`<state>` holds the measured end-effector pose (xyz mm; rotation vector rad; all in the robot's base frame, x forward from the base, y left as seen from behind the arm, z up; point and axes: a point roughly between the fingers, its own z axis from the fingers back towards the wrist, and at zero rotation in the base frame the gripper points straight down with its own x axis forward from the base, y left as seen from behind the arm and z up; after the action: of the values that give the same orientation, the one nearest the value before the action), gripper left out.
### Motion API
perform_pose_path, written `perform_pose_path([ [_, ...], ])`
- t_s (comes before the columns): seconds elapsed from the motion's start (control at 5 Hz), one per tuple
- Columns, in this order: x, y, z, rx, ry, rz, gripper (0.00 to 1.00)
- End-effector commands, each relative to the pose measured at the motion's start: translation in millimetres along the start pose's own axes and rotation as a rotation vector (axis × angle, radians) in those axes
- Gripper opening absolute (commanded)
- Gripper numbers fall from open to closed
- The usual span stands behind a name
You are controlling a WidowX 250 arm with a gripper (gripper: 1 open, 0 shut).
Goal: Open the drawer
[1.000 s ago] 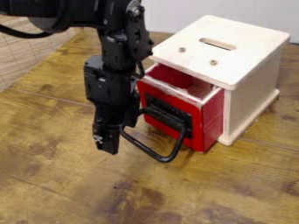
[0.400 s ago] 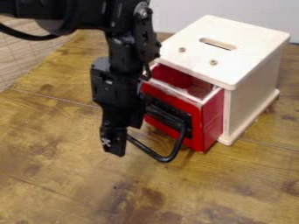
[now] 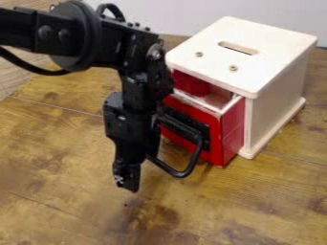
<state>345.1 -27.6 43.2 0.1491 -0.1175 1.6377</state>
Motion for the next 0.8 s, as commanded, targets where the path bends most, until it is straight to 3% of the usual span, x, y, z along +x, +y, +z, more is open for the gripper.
perform_pose_path([
  [0.0,12.0,-3.7,11.6,-0.043,-0.004,-0.033,0.0],
  [0.6,10.7,0.3,16.8,-0.02,-0.008,0.089,0.0],
])
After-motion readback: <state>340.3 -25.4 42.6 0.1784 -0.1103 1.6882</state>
